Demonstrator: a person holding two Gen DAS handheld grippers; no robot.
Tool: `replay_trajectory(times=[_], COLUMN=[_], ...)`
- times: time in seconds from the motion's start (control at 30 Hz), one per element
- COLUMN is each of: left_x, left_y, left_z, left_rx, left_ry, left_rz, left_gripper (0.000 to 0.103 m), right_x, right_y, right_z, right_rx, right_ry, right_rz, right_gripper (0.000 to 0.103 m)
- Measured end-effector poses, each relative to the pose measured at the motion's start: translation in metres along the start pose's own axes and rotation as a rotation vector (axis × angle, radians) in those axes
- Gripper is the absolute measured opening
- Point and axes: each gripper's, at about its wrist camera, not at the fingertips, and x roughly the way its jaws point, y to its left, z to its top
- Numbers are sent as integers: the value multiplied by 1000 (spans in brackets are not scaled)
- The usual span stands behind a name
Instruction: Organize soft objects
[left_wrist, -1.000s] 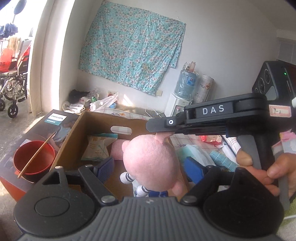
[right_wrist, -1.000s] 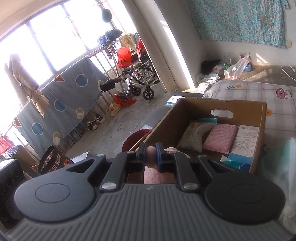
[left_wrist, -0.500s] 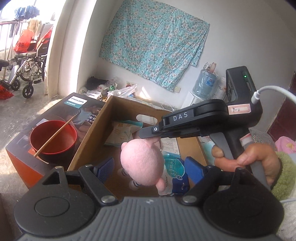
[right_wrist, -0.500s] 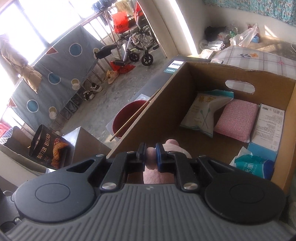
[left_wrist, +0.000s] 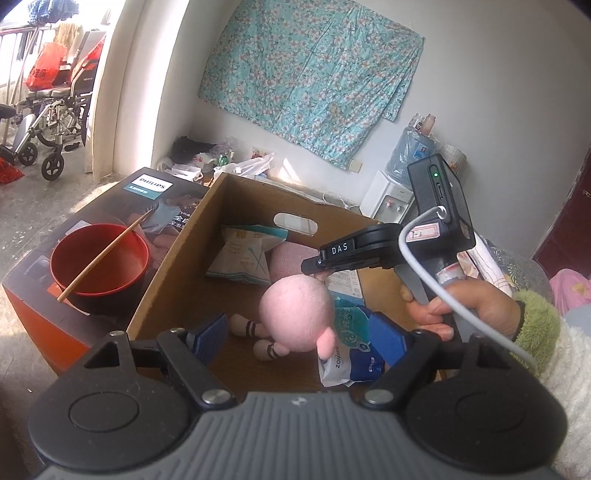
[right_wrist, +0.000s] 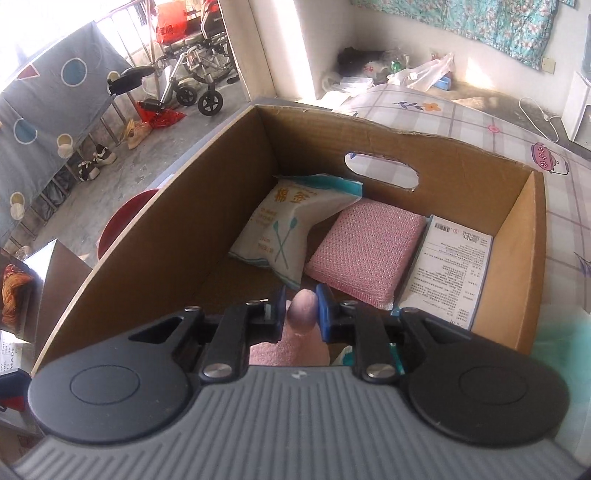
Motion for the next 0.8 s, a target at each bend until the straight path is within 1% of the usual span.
replay_trajectory(times=[0.03,0.07,0.13,0.23,0.33,0.43,0.53,0.63,0.7,0.8], left_x=[2,3,5,6,7,10,15,20,25,34], left_y=[0,-1,-2,-7,-14,-23,-34,-51,-64,-85], left_z=[0,0,0,-2,-3,-4,-5,-4,-4,-4], left_rx=[-2,-4,-7,-2,10,14,26,49,67,89], left_ry=[3,5,9,11,10,15,29,41,50,63], left_rz=[2,4,3,3,2,-17,-40,-64,-88,-122], left_gripper=[84,84,84,84,84,85,85,85,85,85], right_x=[-1,-3,-9,-24,-48,-83,-127,-162,-188,-219], right_y=[-3,-6,-8,-11,-15,-20,-30,-46,-62,-89], right_z=[0,0,0,-3,-13,-30,-53,-74,-93,-122], right_rx=[2,4,9,27,61,94,116,113,102,83], right_ry=[-11,-26,-58,-101,-148,-206,-285,-339,-373,-406], right_rz=[-11,-15,-15,-8,13,25,18,-27,-91,-210], right_gripper=[32,37,41,41,43,44,47,47,48,50])
